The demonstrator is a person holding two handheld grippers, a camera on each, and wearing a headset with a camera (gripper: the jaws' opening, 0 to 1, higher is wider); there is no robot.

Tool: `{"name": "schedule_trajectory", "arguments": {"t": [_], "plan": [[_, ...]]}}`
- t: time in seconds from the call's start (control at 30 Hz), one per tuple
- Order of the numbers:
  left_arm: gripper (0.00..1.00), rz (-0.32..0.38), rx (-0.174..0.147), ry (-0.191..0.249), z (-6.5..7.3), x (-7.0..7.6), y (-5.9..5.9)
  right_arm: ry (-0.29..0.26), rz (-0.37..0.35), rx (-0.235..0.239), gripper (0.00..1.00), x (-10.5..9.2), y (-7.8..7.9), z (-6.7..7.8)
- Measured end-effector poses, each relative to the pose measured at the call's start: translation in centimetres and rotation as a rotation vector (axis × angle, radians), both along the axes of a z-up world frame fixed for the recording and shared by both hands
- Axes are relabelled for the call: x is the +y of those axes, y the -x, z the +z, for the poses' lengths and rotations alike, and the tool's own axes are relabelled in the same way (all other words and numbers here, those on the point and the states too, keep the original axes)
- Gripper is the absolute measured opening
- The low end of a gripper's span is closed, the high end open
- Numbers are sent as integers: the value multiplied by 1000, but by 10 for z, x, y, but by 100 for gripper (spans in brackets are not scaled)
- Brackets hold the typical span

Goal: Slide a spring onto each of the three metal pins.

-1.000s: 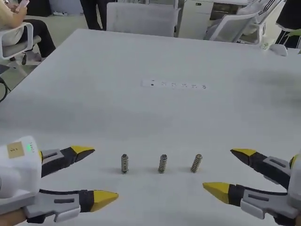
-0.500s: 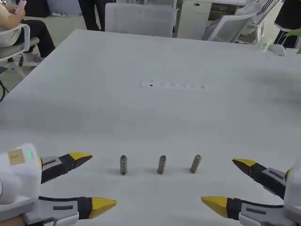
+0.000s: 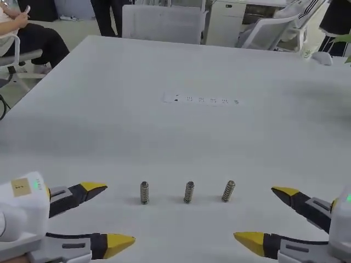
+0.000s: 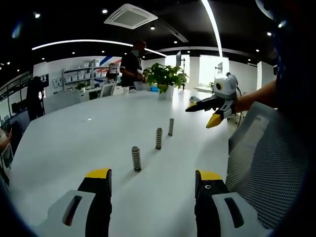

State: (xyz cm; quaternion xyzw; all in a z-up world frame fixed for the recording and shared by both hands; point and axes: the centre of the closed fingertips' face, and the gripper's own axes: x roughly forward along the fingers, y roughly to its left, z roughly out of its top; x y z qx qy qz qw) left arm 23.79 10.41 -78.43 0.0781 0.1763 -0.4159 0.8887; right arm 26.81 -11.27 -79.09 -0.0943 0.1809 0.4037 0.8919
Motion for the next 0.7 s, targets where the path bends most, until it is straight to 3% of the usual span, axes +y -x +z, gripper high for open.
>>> {"name": "schedule_trajectory", "arguments": {"t": [0.7], "plan": [[64,0,11,-7,-2,1,0,3,2,-1,79,2,-1,0]]}}
